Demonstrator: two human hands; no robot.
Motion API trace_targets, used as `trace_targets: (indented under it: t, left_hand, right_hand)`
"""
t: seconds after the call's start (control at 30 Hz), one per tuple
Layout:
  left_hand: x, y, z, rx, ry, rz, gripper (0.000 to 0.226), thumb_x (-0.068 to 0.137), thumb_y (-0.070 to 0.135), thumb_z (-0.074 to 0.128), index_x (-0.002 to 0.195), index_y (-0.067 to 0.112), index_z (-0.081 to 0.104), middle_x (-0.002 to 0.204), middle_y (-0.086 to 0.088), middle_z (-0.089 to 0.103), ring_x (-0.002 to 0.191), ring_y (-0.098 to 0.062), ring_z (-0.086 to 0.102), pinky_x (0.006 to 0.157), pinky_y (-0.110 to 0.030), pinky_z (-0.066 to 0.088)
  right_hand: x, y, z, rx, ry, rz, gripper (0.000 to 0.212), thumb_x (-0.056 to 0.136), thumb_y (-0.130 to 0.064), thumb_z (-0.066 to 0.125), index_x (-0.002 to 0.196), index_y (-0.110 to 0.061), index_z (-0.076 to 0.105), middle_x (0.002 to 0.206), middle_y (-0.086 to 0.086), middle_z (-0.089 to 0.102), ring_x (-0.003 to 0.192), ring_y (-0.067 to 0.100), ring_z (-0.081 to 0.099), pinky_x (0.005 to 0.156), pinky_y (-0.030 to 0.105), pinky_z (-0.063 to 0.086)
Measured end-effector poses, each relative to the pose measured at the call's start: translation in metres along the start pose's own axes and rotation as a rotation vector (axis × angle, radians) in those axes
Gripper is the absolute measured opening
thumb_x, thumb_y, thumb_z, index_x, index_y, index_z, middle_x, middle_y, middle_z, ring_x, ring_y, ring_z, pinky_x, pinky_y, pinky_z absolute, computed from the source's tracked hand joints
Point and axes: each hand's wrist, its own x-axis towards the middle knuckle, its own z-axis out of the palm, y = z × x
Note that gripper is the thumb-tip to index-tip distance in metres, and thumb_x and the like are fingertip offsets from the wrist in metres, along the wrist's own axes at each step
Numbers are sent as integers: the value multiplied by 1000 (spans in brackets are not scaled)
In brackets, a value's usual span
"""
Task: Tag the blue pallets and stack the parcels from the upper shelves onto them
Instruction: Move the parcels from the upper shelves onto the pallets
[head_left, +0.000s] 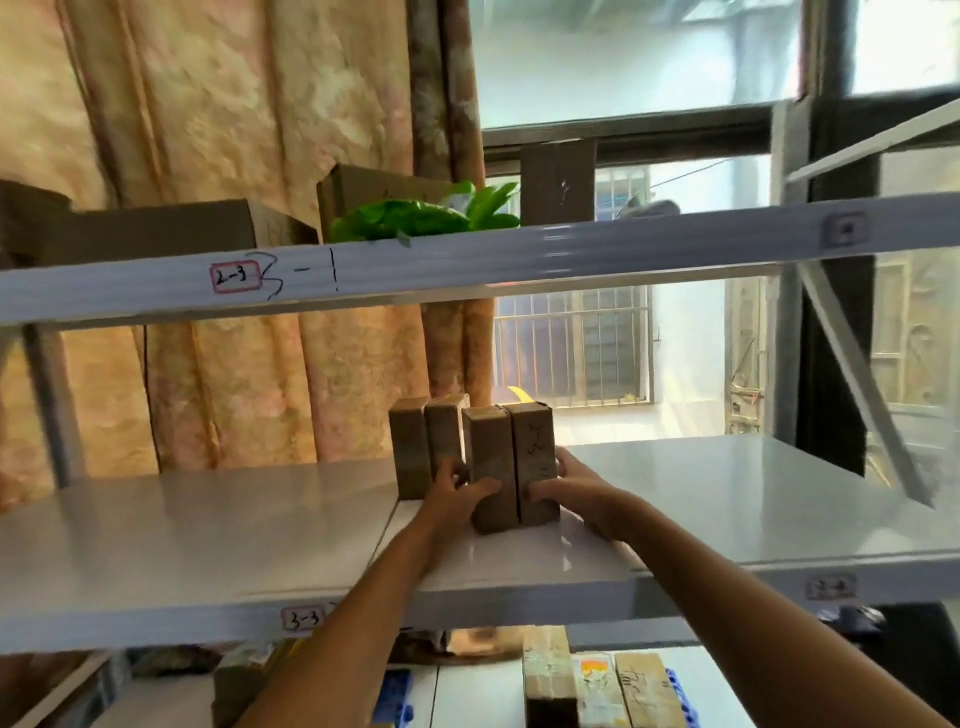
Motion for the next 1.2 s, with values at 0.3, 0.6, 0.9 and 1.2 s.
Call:
trace_targets:
  t: [0.3,0.6,0.9,1.2]
  left_hand:
    - [-76,19,10,-40,-32,107,73,74,56,79,126,14,50,120,-16,64,89,-14,74,74,-32,62]
    - [-192,-12,22,-10,289,340,104,50,64,92,134,44,33,128,14,50,119,-10,54,86,-43,61]
    - [-295,-71,37,-106,168,213,94,75,52,85,150,48,28,145,25,50,130,2,52,103,-32,42]
    - [-348,-67,55,32,324,109,85,66,63,83,132,69,31,136,29,55,117,-1,58,91,-33,47]
  right_hand:
    - [-103,-24,8,80,53,14,86,75,-41,90,143,-25,40,125,16,66,99,30,78,79,38,65]
    - [-204,-2,88,-311,494,-470,96,64,-55,92,140,-52,33,133,-20,47,124,11,54,89,35,60]
    - [-299,61,135,-578,631,-155,128,69,-65,79,164,-35,-1,151,10,51,128,33,58,94,51,56]
    - [-351,69,143,-341,577,-173,77,83,-85,51,146,-73,9,124,-36,54,100,-8,59,68,4,47]
